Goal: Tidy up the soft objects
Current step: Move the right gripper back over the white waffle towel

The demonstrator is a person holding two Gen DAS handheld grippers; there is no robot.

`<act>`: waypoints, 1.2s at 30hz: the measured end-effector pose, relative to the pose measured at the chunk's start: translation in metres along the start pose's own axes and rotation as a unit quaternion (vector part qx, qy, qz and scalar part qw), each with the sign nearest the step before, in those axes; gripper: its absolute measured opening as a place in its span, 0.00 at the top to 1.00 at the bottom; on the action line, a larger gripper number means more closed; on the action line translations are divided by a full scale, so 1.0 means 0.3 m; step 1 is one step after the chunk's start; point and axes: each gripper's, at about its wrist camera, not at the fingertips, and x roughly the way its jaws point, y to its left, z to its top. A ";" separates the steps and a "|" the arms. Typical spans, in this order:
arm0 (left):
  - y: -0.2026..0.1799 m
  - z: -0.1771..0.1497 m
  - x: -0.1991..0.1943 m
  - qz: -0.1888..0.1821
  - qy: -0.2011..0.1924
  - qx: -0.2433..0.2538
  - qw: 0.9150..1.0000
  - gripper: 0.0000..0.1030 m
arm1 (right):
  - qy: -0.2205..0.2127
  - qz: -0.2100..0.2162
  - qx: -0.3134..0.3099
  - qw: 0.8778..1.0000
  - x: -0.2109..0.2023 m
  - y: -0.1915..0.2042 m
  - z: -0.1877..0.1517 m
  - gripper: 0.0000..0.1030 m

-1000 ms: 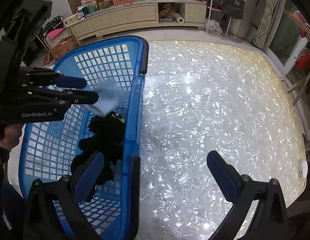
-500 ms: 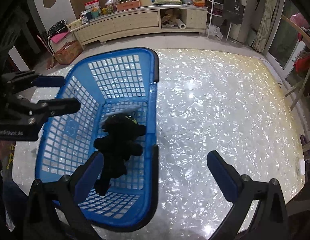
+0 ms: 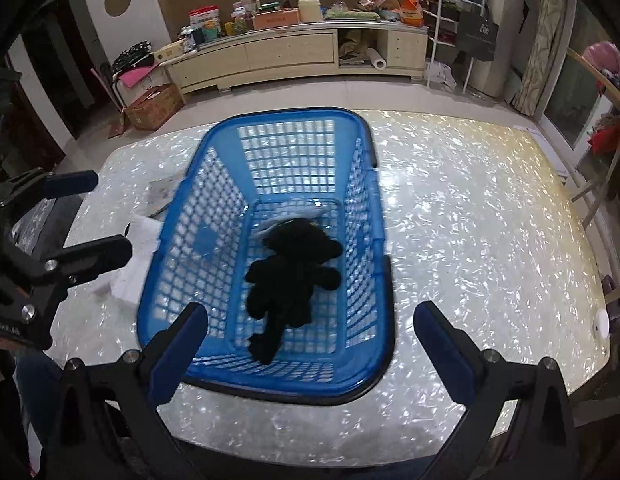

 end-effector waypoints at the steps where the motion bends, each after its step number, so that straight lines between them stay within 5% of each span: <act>1: 0.007 -0.010 -0.014 0.000 -0.002 -0.003 1.000 0.00 | -0.001 0.001 -0.003 1.000 -0.007 0.017 -0.003 0.00; 19: 0.242 -0.304 -0.223 0.041 0.004 -0.093 0.995 0.00 | -0.027 0.052 -0.092 0.994 -0.034 0.382 0.000 0.00; 36: 0.555 -0.536 -0.190 0.072 0.045 -0.192 0.978 0.00 | 0.023 0.085 -0.168 0.982 0.210 0.690 0.061 0.05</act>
